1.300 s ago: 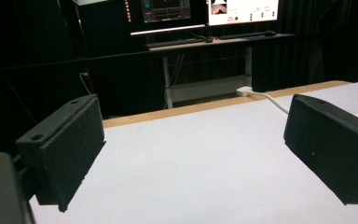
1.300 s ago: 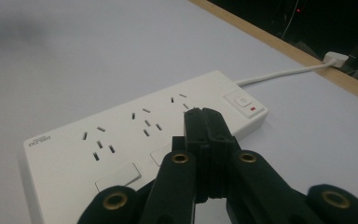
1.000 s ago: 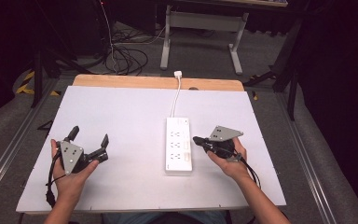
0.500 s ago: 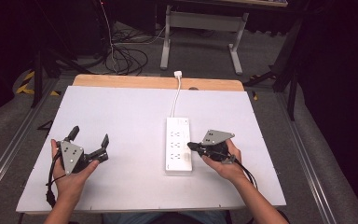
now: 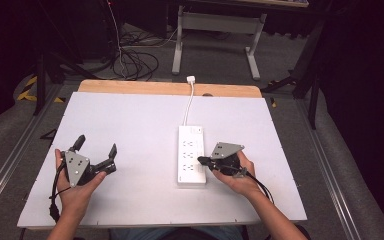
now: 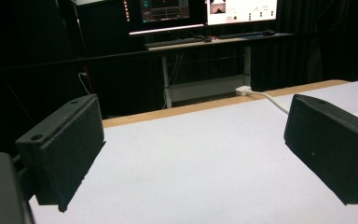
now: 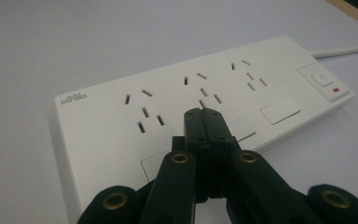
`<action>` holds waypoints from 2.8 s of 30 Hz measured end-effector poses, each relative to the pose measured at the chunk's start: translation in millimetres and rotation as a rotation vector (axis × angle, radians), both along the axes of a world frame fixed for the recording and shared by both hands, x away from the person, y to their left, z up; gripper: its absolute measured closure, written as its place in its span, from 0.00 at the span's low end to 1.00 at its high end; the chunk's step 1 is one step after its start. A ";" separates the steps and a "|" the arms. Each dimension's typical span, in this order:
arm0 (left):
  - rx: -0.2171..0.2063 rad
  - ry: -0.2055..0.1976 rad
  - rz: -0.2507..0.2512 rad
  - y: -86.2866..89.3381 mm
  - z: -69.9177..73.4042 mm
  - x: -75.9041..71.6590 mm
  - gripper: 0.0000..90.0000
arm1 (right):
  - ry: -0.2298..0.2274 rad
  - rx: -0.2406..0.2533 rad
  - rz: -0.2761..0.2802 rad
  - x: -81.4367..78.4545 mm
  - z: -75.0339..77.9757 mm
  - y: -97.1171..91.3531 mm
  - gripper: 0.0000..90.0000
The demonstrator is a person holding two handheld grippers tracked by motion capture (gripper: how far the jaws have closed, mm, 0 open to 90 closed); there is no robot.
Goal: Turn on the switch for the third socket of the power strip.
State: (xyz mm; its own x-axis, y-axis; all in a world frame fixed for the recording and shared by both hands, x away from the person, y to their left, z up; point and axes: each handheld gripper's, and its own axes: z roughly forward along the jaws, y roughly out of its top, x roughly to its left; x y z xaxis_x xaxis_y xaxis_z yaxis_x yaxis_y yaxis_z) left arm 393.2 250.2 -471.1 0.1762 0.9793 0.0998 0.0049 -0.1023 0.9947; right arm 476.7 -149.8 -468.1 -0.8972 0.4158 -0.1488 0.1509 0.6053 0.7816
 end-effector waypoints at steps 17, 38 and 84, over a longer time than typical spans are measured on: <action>0.000 0.003 -0.004 -0.4 -0.2 0.1 0.06 | -0.004 -0.011 -0.001 0.2 -2.6 1.4 1.00; -0.003 0.002 -0.003 -0.1 -0.3 -0.1 0.06 | 0.001 0.007 -0.029 1.7 -8.0 -1.6 1.00; -0.002 0.001 -0.006 0.0 -0.2 -0.6 0.07 | -0.033 0.082 -0.070 2.2 1.0 -10.8 0.91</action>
State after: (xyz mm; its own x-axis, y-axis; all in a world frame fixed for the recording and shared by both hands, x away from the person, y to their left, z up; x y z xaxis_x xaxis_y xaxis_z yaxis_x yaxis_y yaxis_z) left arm 392.6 250.1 -471.3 0.1826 0.9783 0.0976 0.0049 -0.1001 0.9950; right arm 478.9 -160.7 -467.1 -0.8605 0.4896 -0.1405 0.1643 0.5278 0.8334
